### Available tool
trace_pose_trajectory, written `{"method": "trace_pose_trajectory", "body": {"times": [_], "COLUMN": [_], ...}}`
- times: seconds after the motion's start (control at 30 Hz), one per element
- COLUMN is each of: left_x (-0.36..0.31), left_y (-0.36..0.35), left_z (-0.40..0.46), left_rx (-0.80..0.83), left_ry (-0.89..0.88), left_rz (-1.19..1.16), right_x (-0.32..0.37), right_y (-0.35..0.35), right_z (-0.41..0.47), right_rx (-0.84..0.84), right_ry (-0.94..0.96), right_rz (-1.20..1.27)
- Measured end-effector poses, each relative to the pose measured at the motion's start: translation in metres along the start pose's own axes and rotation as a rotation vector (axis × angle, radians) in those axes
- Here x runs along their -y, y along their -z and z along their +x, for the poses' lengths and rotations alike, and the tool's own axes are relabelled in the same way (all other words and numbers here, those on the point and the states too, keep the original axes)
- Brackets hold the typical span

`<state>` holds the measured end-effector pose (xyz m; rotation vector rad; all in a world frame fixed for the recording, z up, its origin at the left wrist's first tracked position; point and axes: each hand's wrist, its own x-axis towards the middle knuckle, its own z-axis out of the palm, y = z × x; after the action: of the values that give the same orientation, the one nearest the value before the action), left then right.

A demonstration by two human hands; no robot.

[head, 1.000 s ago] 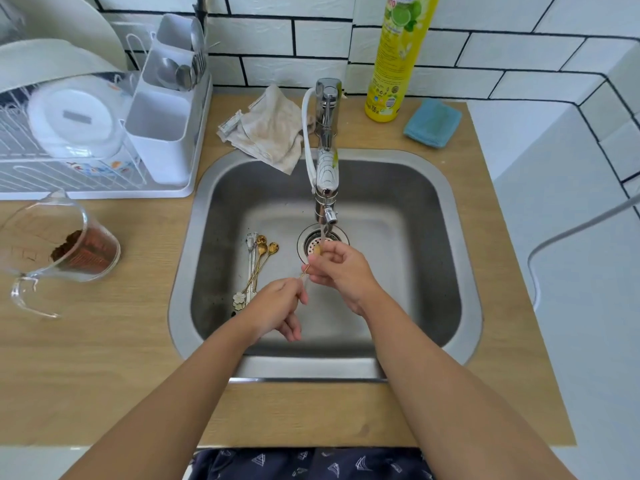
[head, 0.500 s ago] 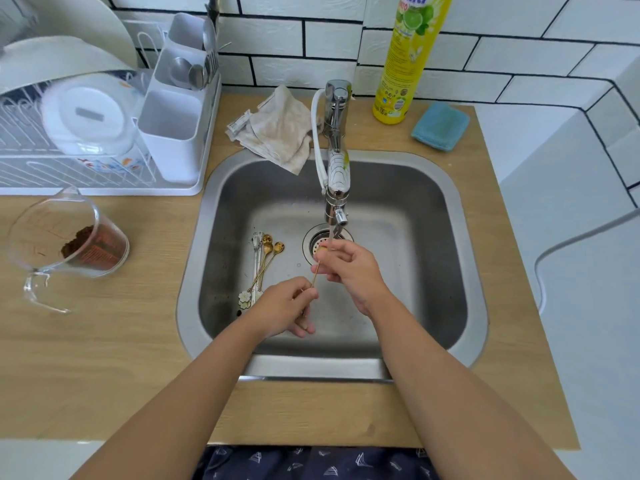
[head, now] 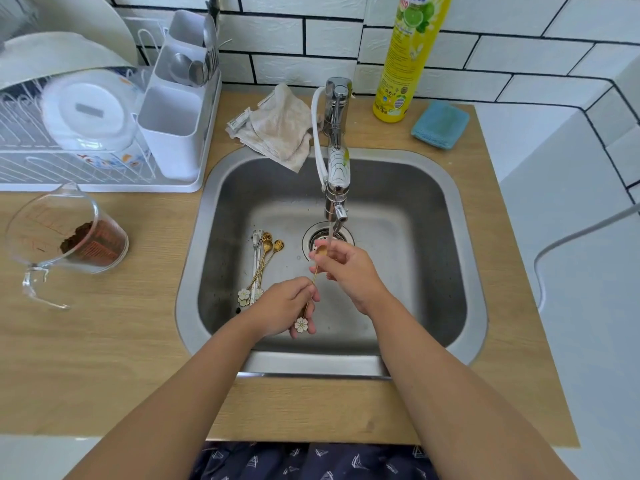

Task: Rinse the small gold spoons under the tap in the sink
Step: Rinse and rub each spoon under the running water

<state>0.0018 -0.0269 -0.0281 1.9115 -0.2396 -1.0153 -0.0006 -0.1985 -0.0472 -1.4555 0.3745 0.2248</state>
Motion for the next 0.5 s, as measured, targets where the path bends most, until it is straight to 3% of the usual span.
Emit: {"method": "trace_pose_trajectory", "body": {"times": [0.23, 0.5], "left_x": [0.0015, 0.0053], "left_y": [0.0022, 0.0025], "left_z": [0.0021, 0.0026], "left_rx": [-0.091, -0.076], "left_ry": [-0.008, -0.004], "left_rz": [0.029, 0.041], "right_x": [0.0013, -0.001], "right_y": [0.0014, 0.001], "right_z": [0.0011, 0.0018], "right_rx": [-0.015, -0.023], "right_ry": [-0.008, -0.018], "right_rz": [0.091, 0.095]}}
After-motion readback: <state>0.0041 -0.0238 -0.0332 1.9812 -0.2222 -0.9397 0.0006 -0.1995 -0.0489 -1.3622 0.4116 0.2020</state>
